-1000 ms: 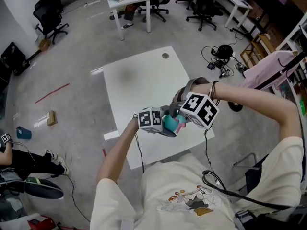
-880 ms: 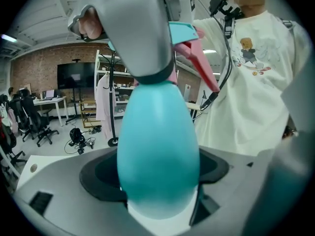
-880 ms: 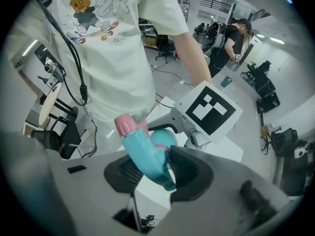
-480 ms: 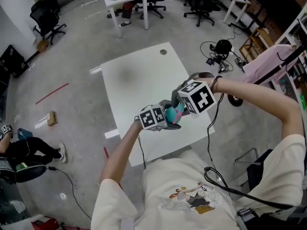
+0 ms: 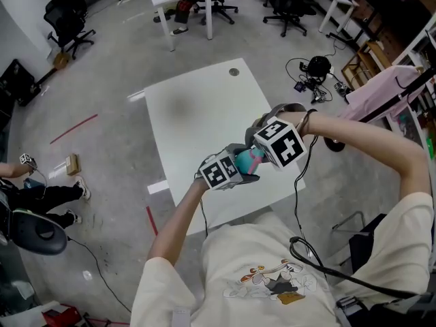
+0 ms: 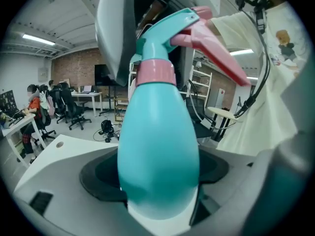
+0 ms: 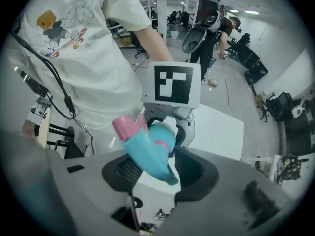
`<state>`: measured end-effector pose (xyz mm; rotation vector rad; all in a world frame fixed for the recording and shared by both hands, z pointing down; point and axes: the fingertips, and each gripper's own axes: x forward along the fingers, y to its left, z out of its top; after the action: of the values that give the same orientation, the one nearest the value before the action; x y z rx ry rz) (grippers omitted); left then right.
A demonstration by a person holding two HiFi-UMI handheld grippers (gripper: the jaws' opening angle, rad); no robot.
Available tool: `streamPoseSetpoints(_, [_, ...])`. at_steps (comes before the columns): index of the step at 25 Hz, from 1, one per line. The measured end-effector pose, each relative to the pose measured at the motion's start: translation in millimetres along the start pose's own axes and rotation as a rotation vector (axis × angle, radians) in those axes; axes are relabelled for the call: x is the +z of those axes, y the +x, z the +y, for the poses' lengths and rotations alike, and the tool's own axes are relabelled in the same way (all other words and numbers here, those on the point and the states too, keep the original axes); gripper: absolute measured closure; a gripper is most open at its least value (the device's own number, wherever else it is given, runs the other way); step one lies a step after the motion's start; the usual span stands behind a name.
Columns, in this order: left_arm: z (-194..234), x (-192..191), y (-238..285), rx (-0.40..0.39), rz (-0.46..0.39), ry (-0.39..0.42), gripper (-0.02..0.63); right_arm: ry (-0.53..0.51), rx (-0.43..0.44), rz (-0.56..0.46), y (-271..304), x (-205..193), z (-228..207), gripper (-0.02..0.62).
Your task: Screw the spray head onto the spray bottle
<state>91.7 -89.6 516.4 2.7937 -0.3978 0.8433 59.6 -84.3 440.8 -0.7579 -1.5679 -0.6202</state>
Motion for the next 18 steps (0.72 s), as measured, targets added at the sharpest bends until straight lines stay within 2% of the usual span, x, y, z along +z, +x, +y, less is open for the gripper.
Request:
streamPoseSetpoints(4, [6.6,-2.2,-1.9,0.027,-0.015,0.013,0.192,-0.005,-0.036,0.003,-4.9,-10.5,-1.9,0.382])
streamPoseSetpoints(7, [18.5,-8.3,-5.6,0.109,-0.045,-0.005,0.192,0.049,-0.107,-0.034,-19.4,-10.8,-14.4,0.376])
streamPoseSetpoints(12, [57.3,-49.0,4.7,0.365,-0.098,-0.130,0.193,0.271,-0.254,-0.124,-27.6,-25.5,-36.8,0.376])
streamPoseSetpoints(16, [83.7,-89.5,5.2,0.662,-0.154,-0.206,0.193,0.533,-0.325,-0.190,28.2,-46.3,-48.5,0.377])
streamPoseSetpoints(18, [85.4,-101.9,8.7,0.734,-0.185,-0.219,0.192,0.626,-0.400,-0.196,62.1,-55.4,-54.0,0.377])
